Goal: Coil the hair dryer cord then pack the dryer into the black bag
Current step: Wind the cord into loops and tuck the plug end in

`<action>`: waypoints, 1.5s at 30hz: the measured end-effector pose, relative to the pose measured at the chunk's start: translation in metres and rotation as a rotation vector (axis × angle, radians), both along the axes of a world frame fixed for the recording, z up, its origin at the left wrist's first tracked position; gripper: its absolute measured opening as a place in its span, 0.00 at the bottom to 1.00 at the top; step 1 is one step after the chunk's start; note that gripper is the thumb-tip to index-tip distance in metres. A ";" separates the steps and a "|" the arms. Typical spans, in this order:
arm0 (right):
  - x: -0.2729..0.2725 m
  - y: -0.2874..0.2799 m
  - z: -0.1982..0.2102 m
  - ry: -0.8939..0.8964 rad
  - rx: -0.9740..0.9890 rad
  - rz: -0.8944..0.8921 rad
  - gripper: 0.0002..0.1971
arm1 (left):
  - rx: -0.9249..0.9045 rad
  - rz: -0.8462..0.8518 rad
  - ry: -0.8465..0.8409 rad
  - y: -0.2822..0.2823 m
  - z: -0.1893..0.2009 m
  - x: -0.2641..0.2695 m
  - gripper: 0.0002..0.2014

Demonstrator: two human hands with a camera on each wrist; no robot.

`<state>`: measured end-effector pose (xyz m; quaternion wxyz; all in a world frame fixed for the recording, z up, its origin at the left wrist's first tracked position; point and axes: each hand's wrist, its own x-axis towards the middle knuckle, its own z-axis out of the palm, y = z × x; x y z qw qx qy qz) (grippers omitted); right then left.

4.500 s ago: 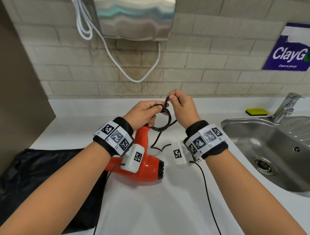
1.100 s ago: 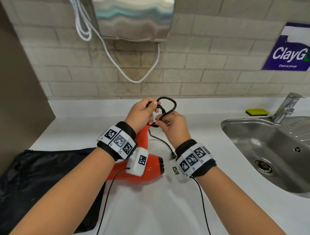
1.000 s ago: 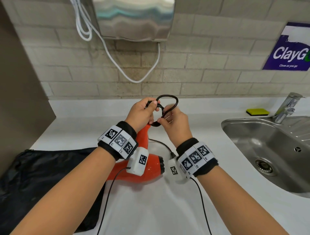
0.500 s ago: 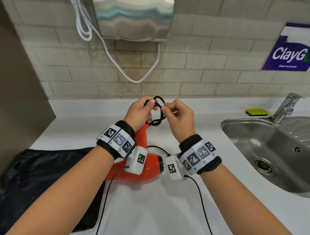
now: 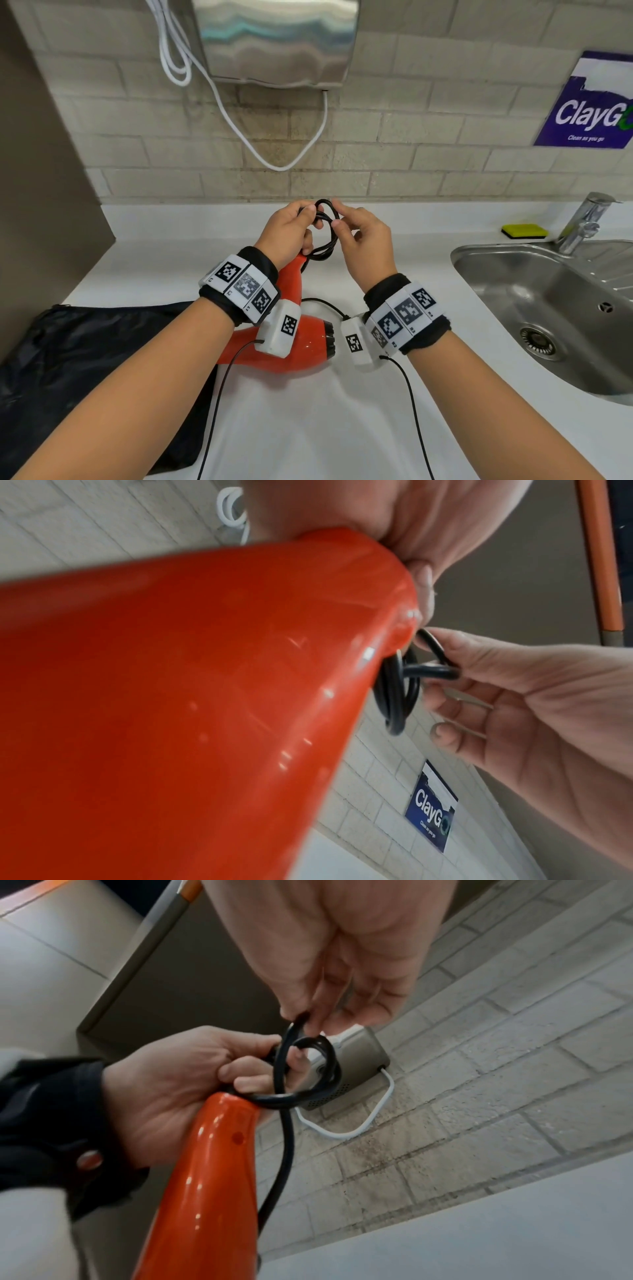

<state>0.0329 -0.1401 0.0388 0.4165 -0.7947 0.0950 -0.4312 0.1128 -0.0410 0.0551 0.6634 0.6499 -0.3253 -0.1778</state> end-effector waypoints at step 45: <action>0.010 -0.006 -0.020 0.231 0.707 0.705 0.25 | -0.109 -0.178 0.091 0.014 0.000 0.002 0.10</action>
